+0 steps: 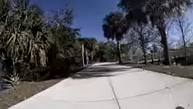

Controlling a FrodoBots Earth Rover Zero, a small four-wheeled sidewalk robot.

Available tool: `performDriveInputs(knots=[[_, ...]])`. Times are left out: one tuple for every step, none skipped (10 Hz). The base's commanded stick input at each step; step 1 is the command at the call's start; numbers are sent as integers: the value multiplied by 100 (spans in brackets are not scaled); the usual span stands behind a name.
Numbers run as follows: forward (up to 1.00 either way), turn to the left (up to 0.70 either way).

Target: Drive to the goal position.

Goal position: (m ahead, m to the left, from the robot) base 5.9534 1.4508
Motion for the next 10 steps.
performDriveInputs(knots=[[100, -3], [100, -3], [100, -3], [100, -3], [100, -3], [100, -3], [100, -3], [100, -3], [100, -3], [100, -3]])
